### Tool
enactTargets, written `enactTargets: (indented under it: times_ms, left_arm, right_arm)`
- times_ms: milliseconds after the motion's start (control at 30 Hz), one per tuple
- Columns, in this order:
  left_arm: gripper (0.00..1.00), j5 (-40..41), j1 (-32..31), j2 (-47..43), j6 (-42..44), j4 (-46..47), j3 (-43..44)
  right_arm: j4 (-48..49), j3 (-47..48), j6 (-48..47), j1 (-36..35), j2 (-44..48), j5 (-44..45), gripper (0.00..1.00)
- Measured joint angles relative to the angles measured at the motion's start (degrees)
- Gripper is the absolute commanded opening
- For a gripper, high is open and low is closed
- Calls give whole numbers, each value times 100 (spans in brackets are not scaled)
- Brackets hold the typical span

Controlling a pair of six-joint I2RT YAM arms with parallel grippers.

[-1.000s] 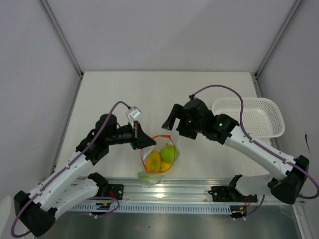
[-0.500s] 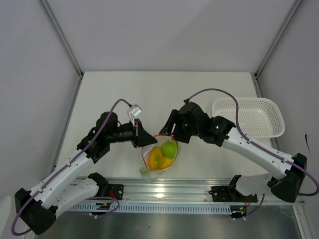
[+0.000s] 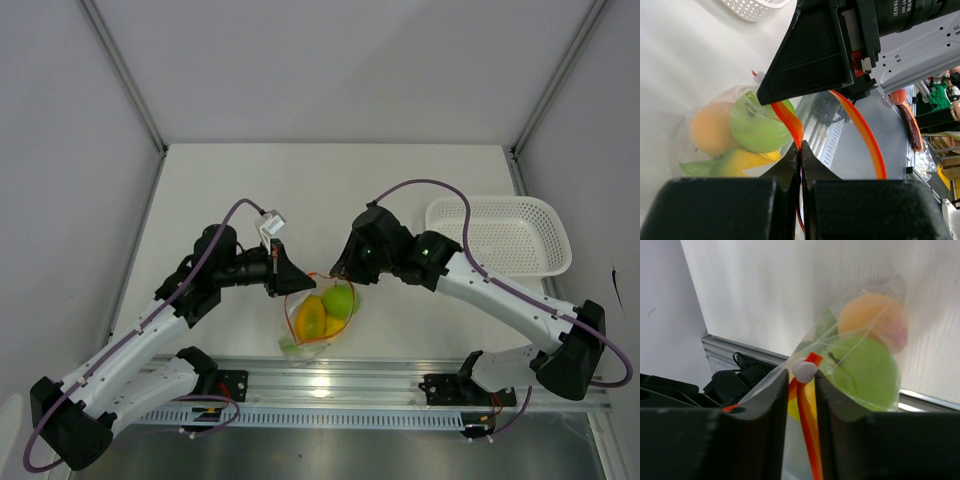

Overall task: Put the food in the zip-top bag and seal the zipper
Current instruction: Adjust the zipper food storage bag at the center of the board.

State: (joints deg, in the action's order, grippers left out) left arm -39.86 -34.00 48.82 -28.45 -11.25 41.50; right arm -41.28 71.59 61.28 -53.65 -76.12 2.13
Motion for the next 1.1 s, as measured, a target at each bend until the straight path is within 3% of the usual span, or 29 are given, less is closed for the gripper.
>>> enactTargets:
  times_ms: [133, 167, 367, 467, 700, 867, 933, 967, 1100]
  left_arm:
    - [5, 2, 0, 0, 55, -7, -4]
    - [8, 2, -2, 0, 63, -9, -9]
    - [47, -96, -2, -24, 273, -111, -4]
    - [57, -133, -20, -24, 350, -208, 70]
    - [75, -173, -212, 122, 511, -306, 643]
    - [77, -192, -367, 527, 608, -527, 1036]
    - [79, -28, -503, 695, 680, -726, 1204]
    - [85, 157, -592, 758, 719, -831, 1272]
    - [95, 1102, -966, 804, 802, -1119, 1316]
  right_arm:
    - [2, 0, -9, 44, 20, 101, 9]
    - [13, -2, -9, 57, 46, 153, 0]
    - [63, -173, 155, 107, 400, 385, 0]
    - [55, -186, 328, 109, 468, 490, 0]
    - [-146, -177, 634, 68, 472, 782, 0]
    - [-420, -94, 833, -20, 470, 1093, 0]
    - [-463, -83, 960, -76, 470, 1204, 0]
    - [-481, -81, 1025, -109, 470, 1252, 0]
    - [-503, -48, 1233, -214, 466, 1403, 0]
